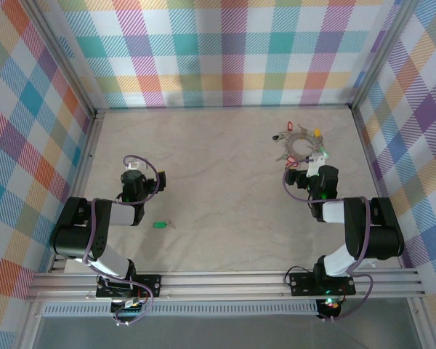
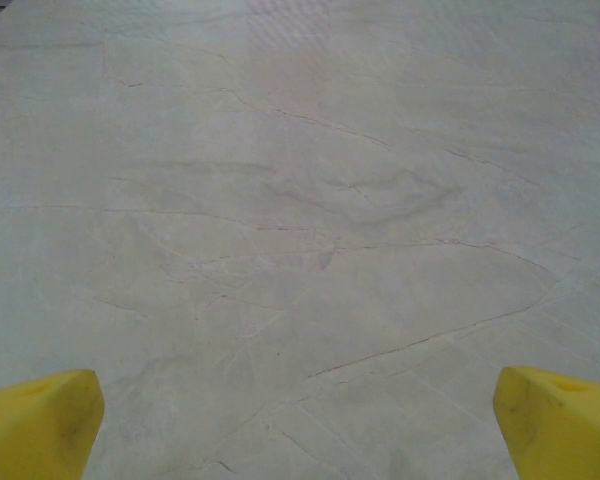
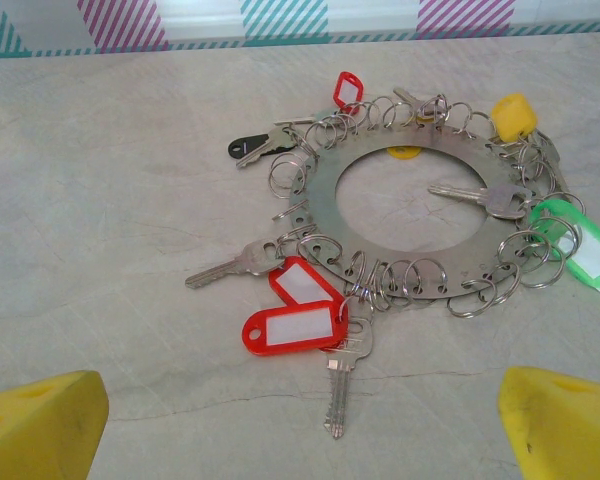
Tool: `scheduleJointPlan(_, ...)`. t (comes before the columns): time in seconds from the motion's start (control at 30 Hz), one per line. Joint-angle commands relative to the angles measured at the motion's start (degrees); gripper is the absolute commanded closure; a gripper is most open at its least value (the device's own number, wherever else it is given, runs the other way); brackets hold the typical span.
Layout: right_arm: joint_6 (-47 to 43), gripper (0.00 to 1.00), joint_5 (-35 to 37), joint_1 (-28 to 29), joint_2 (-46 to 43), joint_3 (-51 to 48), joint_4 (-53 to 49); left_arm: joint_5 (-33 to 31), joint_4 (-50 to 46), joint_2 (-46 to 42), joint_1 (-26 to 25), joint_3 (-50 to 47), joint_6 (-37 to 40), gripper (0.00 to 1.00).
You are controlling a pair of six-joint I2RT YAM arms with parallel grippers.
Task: Put the keys on the keyring
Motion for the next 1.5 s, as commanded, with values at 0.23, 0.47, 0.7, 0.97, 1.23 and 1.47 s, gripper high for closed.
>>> scheduleJointPlan(0.23, 0.7, 0.0, -1.1, -0.4, 0.1, 0.5, 0.4, 0.1, 1.0, 0.1, 0.6, 0.9, -0.3, 0.0)
scheduleJointPlan(0.47, 0.9, 0.0, -1.4, -0.3, 0.1, 0.6, 0.2, 0.9, 0.9, 0.1, 1.1, 0.9, -0.6, 0.0)
scheduleJointPlan(0.7, 1.0, 0.0, -0.7, -0.4, 0.0, 0.6, 0.2, 3.4, -2.7, -1.0, 1.1, 2.6, 0.4, 0.0)
scheduleJointPlan(0.97, 2.7, 0.0, -1.0, -0.4, -15.6, 0.3, -12.7, 2.2, -34.1, -14.6, -1.3, 13.3, -5.3, 0.0)
scheduleJointPlan(1.23, 30.0, 0.0, 13.2, -0.5, -36.4, 14.5, -67.5, 14.4, -76.0, -23.8, -1.7, 35.0, -9.1, 0.0)
scheduleJointPlan(1.47, 25.9, 0.0, -0.7, -0.5, -40.5, 17.1, -77.9, 23.1, -87.8, -24.2, -1.6, 40.5, -11.5, 0.0)
